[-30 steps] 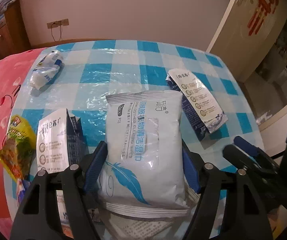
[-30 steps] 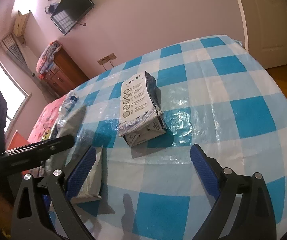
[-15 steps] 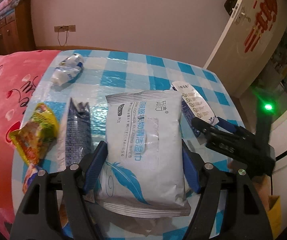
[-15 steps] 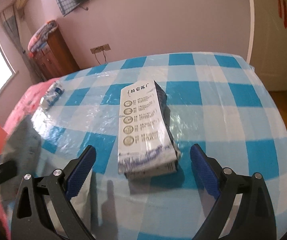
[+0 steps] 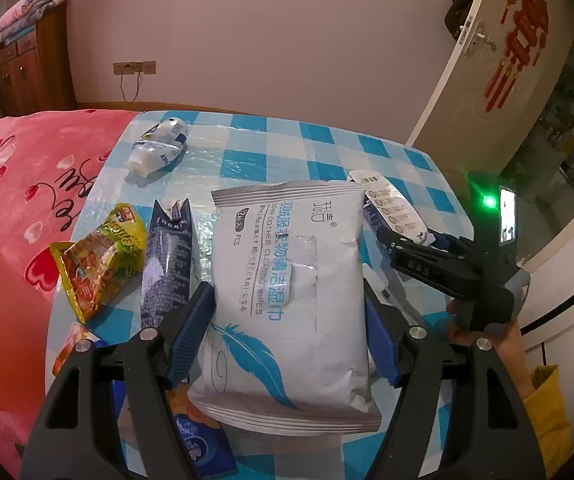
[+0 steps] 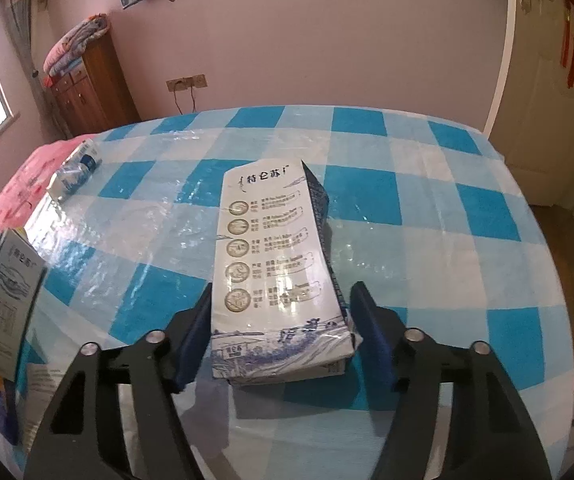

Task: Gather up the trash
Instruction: 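Close right tool on the white milk carton, then carry the wipes pack and milk carton over the orange bucket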

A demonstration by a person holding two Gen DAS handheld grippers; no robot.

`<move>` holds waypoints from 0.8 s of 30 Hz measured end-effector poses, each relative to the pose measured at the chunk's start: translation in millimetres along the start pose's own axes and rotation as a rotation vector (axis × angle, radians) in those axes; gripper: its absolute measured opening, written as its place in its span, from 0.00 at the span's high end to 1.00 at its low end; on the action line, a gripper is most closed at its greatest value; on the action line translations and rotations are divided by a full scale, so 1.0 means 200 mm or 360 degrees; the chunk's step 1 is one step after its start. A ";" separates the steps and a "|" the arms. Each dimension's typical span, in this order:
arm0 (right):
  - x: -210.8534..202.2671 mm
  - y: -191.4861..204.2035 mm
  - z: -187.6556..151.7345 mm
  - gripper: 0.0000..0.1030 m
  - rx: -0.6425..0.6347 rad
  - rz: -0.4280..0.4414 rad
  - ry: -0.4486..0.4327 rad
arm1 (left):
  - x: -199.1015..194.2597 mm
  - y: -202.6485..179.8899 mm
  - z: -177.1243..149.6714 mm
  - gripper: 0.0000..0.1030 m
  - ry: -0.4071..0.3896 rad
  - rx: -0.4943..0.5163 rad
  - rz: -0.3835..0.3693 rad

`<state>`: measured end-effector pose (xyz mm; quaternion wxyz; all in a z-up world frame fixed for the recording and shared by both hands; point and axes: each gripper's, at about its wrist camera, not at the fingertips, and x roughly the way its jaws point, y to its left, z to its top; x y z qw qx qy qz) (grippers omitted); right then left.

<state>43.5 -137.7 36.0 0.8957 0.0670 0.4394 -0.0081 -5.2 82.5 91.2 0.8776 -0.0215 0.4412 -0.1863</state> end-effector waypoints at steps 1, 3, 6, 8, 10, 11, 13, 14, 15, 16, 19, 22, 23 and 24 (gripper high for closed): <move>0.00 0.00 0.00 0.39 -0.0003 -0.0001 0.0000 | -0.01 0.00 0.00 0.31 -0.0005 -0.0001 -0.0014; -0.01 0.00 -0.01 0.39 -0.0009 -0.0006 -0.0001 | -0.02 0.00 0.00 0.31 -0.0011 0.0000 -0.0029; -0.02 -0.02 -0.03 0.40 -0.0005 -0.0007 -0.0006 | -0.03 -0.02 -0.01 0.31 -0.0017 0.0007 -0.0048; -0.04 -0.01 -0.04 0.40 -0.0005 0.0005 -0.0010 | -0.05 -0.03 -0.02 0.31 -0.0022 0.0015 -0.0066; -0.07 -0.01 -0.06 0.40 -0.0018 0.0003 -0.0021 | -0.06 -0.04 -0.03 0.31 -0.0025 0.0021 -0.0075; -0.08 -0.01 -0.07 0.40 -0.0019 0.0005 -0.0028 | -0.06 -0.04 -0.03 0.31 -0.0026 0.0025 -0.0079; -0.11 0.00 -0.09 0.40 -0.0013 0.0011 -0.0045 | -0.08 -0.05 -0.05 0.31 -0.0028 0.0032 -0.0085; -0.13 0.00 -0.10 0.41 -0.0013 0.0012 -0.0050 | -0.08 -0.05 -0.05 0.31 -0.0028 0.0034 -0.0090; -0.15 0.00 -0.10 0.41 -0.0017 0.0015 -0.0058 | -0.09 -0.06 -0.06 0.31 -0.0028 0.0036 -0.0094; -0.16 0.01 -0.11 0.41 -0.0021 0.0014 -0.0063 | -0.09 -0.06 -0.07 0.31 -0.0029 0.0042 -0.0097; -0.24 0.02 -0.13 0.42 -0.0019 0.0030 -0.0090 | -0.11 -0.06 -0.09 0.31 -0.0035 0.0050 -0.0101; -0.31 0.03 -0.15 0.42 -0.0022 0.0040 -0.0118 | -0.14 -0.06 -0.11 0.31 -0.0043 0.0050 -0.0107; -0.33 0.04 -0.15 0.42 -0.0023 0.0045 -0.0127 | -0.15 -0.06 -0.11 0.31 -0.0045 0.0051 -0.0107; -0.35 0.04 -0.16 0.42 -0.0026 0.0047 -0.0135 | -0.16 -0.06 -0.12 0.31 -0.0048 0.0051 -0.0110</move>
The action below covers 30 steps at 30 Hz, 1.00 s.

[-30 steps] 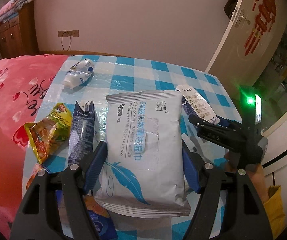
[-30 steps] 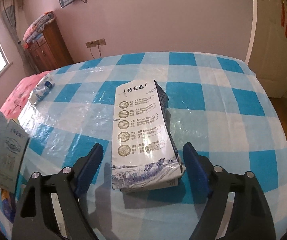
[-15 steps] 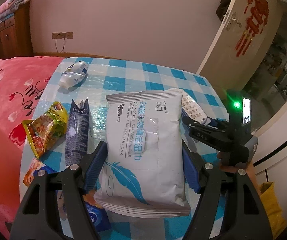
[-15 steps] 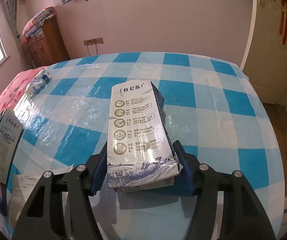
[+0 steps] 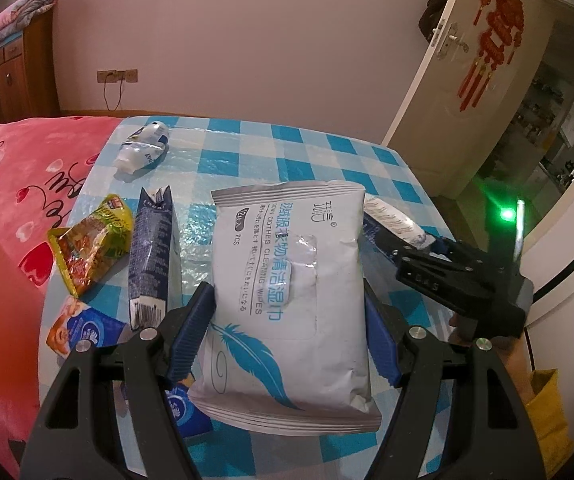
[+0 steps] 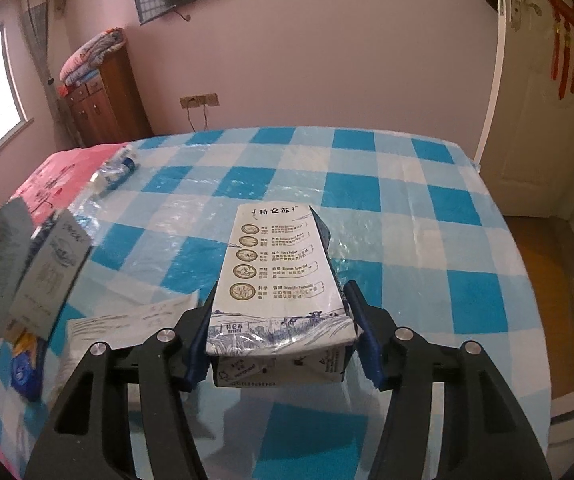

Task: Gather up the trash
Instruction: 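Carry the wipes pack and milk carton over the orange bucket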

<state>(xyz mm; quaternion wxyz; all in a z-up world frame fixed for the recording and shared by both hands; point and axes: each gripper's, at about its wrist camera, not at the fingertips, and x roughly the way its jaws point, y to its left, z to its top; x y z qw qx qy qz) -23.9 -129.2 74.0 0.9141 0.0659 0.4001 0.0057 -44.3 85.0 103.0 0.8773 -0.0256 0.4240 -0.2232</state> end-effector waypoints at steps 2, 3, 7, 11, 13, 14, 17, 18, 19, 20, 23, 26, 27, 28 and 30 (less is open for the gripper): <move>-0.05 0.01 0.00 0.42 0.0008 0.0011 -0.0017 | -0.02 0.00 -0.01 0.31 -0.0010 -0.0002 -0.0002; -0.07 0.01 0.00 0.42 0.0014 0.0021 -0.0025 | -0.02 0.00 -0.01 0.31 -0.0014 -0.0003 -0.0002; -0.17 0.05 0.00 0.42 0.0003 0.0047 -0.0063 | -0.07 0.02 -0.03 0.31 -0.0042 -0.0008 -0.0003; -0.27 0.12 0.02 0.42 -0.0027 0.0092 -0.0108 | -0.13 0.04 -0.04 0.31 -0.0080 -0.0019 -0.0005; -0.31 0.16 0.04 0.42 -0.0048 0.0120 -0.0126 | -0.17 0.05 -0.04 0.31 -0.0104 -0.0029 -0.0002; -0.34 0.19 0.05 0.42 -0.0063 0.0140 -0.0136 | -0.19 0.07 -0.04 0.31 -0.0121 -0.0037 0.0001; -0.40 0.28 0.07 0.42 -0.0108 0.0192 -0.0153 | -0.26 0.11 -0.04 0.31 -0.0168 -0.0059 0.0012; -0.41 0.32 0.09 0.42 -0.0129 0.0216 -0.0161 | -0.28 0.12 -0.03 0.31 -0.0184 -0.0068 0.0018; -0.43 0.36 0.10 0.42 -0.0150 0.0241 -0.0167 | -0.32 0.15 -0.04 0.31 -0.0209 -0.0079 0.0029; -0.44 0.40 0.11 0.42 -0.0166 0.0262 -0.0170 | -0.35 0.17 -0.03 0.31 -0.0232 -0.0091 0.0040; -0.49 0.54 0.15 0.42 -0.0233 0.0351 -0.0187 | -0.45 0.24 -0.03 0.31 -0.0301 -0.0126 0.0083; -0.53 0.70 0.19 0.42 -0.0314 0.0457 -0.0199 | -0.57 0.34 -0.03 0.31 -0.0380 -0.0174 0.0151; -0.54 0.78 0.21 0.42 -0.0353 0.0497 -0.0201 | -0.60 0.37 -0.03 0.31 -0.0404 -0.0191 0.0177; -0.55 0.84 0.22 0.42 -0.0385 0.0529 -0.0204 | -0.65 0.42 -0.03 0.31 -0.0435 -0.0217 0.0221; -0.56 0.97 0.24 0.42 -0.0450 0.0588 -0.0208 | -0.71 0.49 -0.04 0.31 -0.0472 -0.0253 0.0284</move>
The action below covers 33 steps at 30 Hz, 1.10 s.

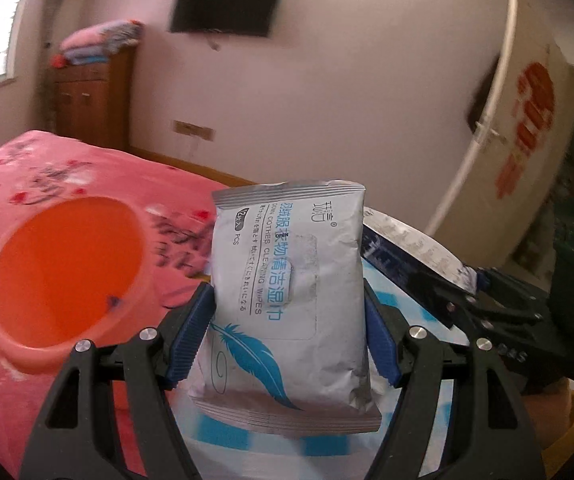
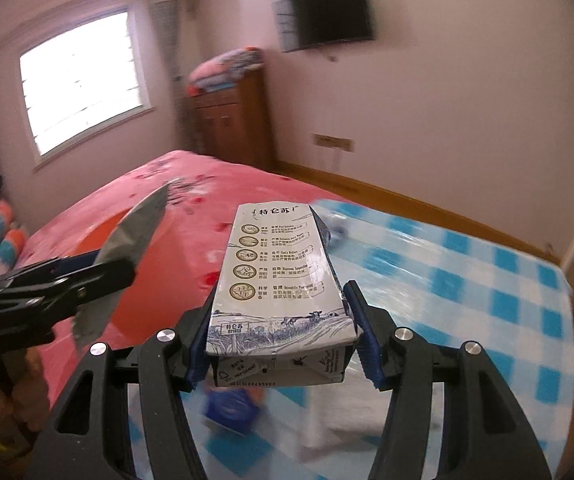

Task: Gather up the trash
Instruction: 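Carry the wipes pack and milk carton over the orange bucket, then open left tool to drop the wipes pack while right tool releases the carton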

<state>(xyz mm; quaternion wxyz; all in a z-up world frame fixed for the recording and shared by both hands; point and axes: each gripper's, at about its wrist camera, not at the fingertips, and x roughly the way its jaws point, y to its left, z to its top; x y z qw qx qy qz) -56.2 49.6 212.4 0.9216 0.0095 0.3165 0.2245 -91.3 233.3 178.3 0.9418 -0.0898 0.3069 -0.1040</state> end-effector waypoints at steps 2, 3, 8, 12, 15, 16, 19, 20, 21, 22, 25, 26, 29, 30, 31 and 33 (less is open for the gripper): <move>0.04 0.11 0.05 0.42 -0.0063 0.0058 0.0000 | -0.05 0.12 0.02 0.31 -0.0047 -0.0056 0.0089; 0.07 0.18 0.08 0.42 -0.0101 0.0093 0.0000 | -0.07 0.16 0.02 0.31 -0.0058 -0.0078 0.0115; 0.18 0.47 0.20 0.42 -0.0256 0.0238 0.0000 | -0.12 0.43 0.04 0.31 -0.0098 -0.0200 0.0322; 0.29 0.64 0.25 0.42 -0.0352 0.0314 0.0025 | -0.11 0.61 0.05 0.31 -0.0082 -0.0306 0.0402; 0.39 0.73 0.28 0.42 -0.0395 0.0339 0.0062 | -0.10 0.71 0.04 0.30 -0.0075 -0.0345 0.0454; 0.42 0.76 0.28 0.42 -0.0409 0.0345 0.0077 | -0.09 0.74 0.04 0.30 -0.0072 -0.0365 0.0475; 0.51 0.80 0.29 0.42 -0.0413 0.0363 0.0110 | -0.08 0.79 0.03 0.30 -0.0076 -0.0408 0.0501; 0.55 0.81 0.29 0.42 -0.0406 0.0392 0.0135 | -0.08 0.80 0.02 0.28 -0.0070 -0.0419 0.0513; 0.56 0.81 0.29 0.40 -0.0399 0.0414 0.0145 | -0.07 0.81 0.02 0.24 -0.0062 -0.0426 0.0522; 0.55 0.81 0.29 0.31 -0.0389 0.0420 0.0142 | -0.07 0.82 0.02 0.22 -0.0054 -0.0427 0.0544; 0.53 0.77 0.27 0.14 -0.0325 0.0410 0.0098 | -0.06 0.82 0.02 0.19 -0.0061 -0.0387 0.0602; 0.52 0.74 0.26 0.14 -0.0292 0.0402 0.0089 | -0.06 0.82 0.02 0.18 -0.0066 -0.0372 0.0622; 0.47 0.64 0.24 0.13 -0.0199 0.0371 0.0072 | -0.09 0.79 0.02 0.16 -0.0114 -0.0347 0.0629; 0.45 0.60 0.23 0.13 -0.0164 0.0356 0.0055 | -0.10 0.78 0.02 0.15 -0.0130 -0.0339 0.0629; 0.43 0.57 0.22 0.12 -0.0139 0.0343 0.0045 | -0.10 0.77 0.02 0.15 -0.0141 -0.0333 0.0632; 0.40 0.48 0.19 0.11 -0.0067 0.0317 0.0030 | -0.11 0.74 0.03 0.15 -0.0157 -0.0316 0.0637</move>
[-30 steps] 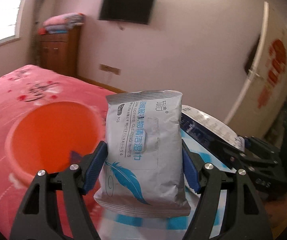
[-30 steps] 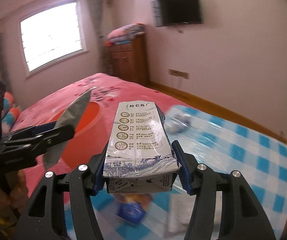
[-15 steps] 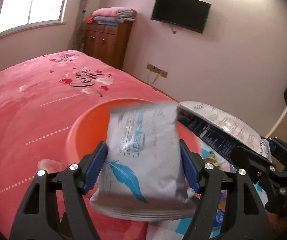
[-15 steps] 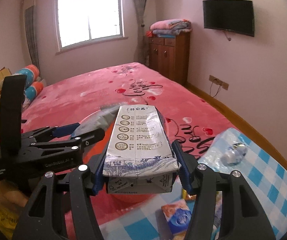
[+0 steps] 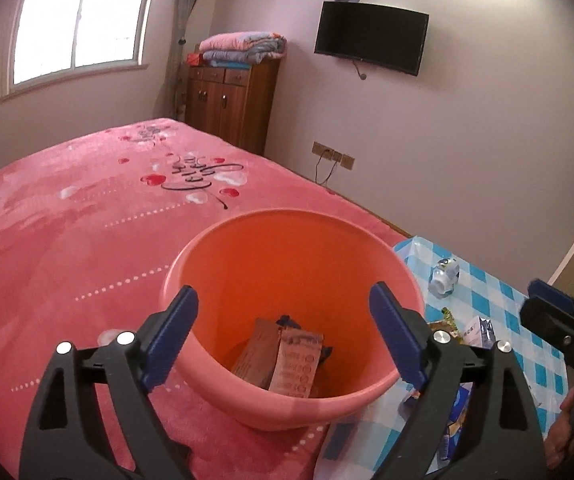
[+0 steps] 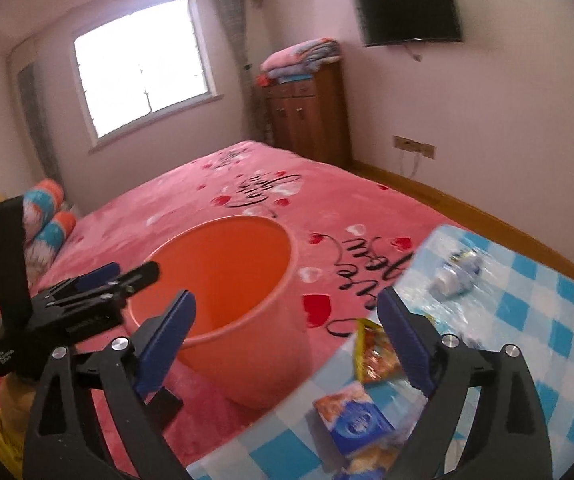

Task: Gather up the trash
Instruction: 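Open left tool to drop the wipes pack while right tool releases the carton, then move both open tools back over the table items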

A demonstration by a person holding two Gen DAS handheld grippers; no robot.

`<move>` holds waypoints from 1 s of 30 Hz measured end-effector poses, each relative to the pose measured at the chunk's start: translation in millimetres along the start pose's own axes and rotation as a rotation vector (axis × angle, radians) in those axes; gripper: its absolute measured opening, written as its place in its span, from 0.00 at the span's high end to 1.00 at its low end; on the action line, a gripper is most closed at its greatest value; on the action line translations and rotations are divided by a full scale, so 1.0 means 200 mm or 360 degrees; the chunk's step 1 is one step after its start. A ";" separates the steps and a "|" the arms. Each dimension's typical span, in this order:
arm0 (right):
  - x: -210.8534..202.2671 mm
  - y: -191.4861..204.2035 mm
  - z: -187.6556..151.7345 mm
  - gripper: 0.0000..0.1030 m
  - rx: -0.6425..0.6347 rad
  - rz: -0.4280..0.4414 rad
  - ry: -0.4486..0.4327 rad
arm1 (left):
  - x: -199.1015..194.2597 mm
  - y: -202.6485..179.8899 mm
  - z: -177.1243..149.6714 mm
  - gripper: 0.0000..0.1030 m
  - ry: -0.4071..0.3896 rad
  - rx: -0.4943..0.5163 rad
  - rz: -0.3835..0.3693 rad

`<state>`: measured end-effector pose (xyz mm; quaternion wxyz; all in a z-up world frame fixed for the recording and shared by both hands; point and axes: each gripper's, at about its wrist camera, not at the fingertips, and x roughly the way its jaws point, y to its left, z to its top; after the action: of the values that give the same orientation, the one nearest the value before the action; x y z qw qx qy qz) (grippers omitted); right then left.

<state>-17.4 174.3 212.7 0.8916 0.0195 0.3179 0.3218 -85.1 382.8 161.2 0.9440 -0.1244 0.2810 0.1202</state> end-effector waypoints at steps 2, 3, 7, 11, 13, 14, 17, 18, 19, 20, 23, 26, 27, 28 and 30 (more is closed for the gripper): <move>-0.04 -0.05 -0.04 0.11 0.0047 -0.0030 -0.0017 | -0.03 -0.03 -0.01 0.15 -0.0012 0.0019 -0.0024; -0.07 -0.08 -0.06 0.11 0.0067 -0.0050 -0.0028 | -0.04 -0.05 -0.02 0.15 -0.0026 0.0034 -0.0031; -0.16 -0.16 -0.15 0.11 0.0123 -0.0116 -0.0060 | -0.10 -0.13 -0.03 0.15 -0.0076 0.0112 -0.0024; -0.24 -0.25 -0.24 0.11 0.0194 -0.0165 -0.0084 | -0.13 -0.22 -0.07 0.15 -0.0103 0.0190 -0.0112; -0.27 -0.29 -0.28 0.11 0.0237 -0.0180 -0.0089 | -0.14 -0.26 -0.09 0.15 -0.0100 0.0212 -0.0150; -0.29 -0.31 -0.30 0.11 0.0249 -0.0188 -0.0094 | -0.14 -0.28 -0.10 0.15 -0.0089 0.0221 -0.0168; -0.33 -0.35 -0.37 0.11 0.0268 -0.0221 -0.0116 | -0.14 -0.33 -0.12 0.15 -0.0070 0.0254 -0.0193; -0.34 -0.36 -0.39 0.09 0.0270 -0.0234 -0.0124 | -0.14 -0.35 -0.13 0.15 -0.0066 0.0270 -0.0194; -0.35 -0.37 -0.41 0.08 0.0272 -0.0252 -0.0138 | -0.13 -0.37 -0.14 0.15 -0.0055 0.0292 -0.0196; -0.37 -0.38 -0.43 0.08 0.0271 -0.0262 -0.0149 | -0.13 -0.40 -0.15 0.15 -0.0047 0.0311 -0.0198; -0.41 -0.41 -0.48 0.06 0.0259 -0.0292 -0.0189 | -0.15 -0.45 -0.19 0.15 -0.0049 0.0349 -0.0208; -0.43 -0.44 -0.51 0.05 0.0253 -0.0342 -0.0206 | -0.15 -0.51 -0.22 0.15 -0.0019 0.0395 -0.0226; -0.44 -0.46 -0.53 0.05 0.0262 -0.0356 -0.0208 | -0.15 -0.53 -0.23 0.15 -0.0008 0.0410 -0.0247; -0.44 -0.47 -0.53 0.05 0.0274 -0.0364 -0.0209 | -0.15 -0.55 -0.24 0.15 -0.0004 0.0419 -0.0260; -0.45 -0.50 -0.56 0.05 0.0297 -0.0391 -0.0207 | -0.15 -0.58 -0.26 0.15 0.0014 0.0448 -0.0283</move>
<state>-79.4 22.9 149.3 0.9373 0.0839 0.2880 0.1775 -99.9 253.6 155.2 0.9578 -0.0157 0.2870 -0.0048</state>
